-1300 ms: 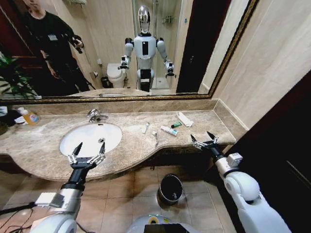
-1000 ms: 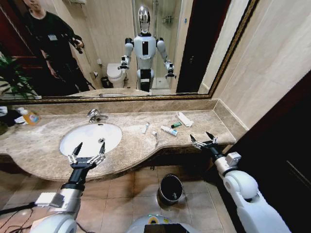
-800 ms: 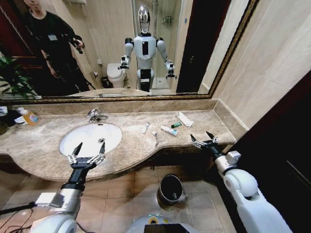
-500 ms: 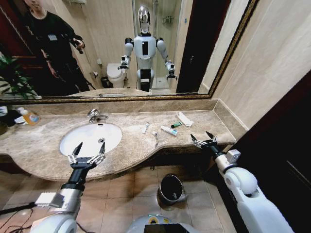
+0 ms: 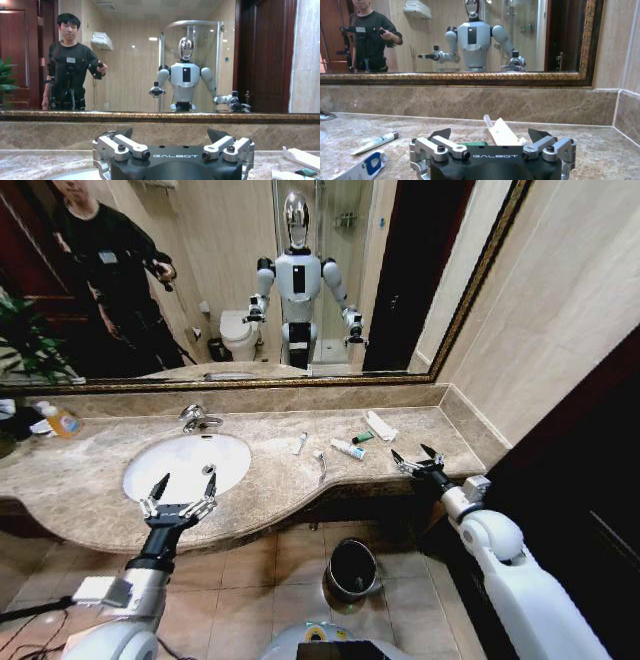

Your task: Pick up the trash from the sink and place it in the trash bin.

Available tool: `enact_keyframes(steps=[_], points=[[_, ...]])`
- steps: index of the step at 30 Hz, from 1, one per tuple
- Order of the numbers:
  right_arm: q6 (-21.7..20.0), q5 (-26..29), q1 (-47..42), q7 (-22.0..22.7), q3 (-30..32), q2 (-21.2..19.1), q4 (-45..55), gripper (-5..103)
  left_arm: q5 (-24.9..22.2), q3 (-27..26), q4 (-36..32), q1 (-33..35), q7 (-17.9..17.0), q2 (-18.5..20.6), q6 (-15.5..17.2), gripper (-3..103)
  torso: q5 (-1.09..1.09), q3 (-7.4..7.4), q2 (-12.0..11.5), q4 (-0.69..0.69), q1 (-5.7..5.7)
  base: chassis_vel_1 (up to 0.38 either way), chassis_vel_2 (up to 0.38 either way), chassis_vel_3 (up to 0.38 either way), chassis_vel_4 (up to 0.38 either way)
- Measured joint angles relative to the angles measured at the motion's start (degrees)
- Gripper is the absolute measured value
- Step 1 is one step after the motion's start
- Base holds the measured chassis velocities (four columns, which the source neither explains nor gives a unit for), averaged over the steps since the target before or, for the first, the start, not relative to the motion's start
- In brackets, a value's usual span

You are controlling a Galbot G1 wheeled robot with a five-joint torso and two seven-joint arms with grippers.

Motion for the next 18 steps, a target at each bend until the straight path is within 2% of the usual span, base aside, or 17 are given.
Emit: enact_keyframes(steps=[18], points=[[-0.50, -0.03, 14.71, -1.32, -6.68, -1.13, -14.15, 100, 0.00, 0.00, 0.00, 0.00, 0.00, 0.00, 0.00, 100, 0.00, 0.00, 0.00, 0.00, 0.00, 0.000, 0.000, 0.000, 0.000]])
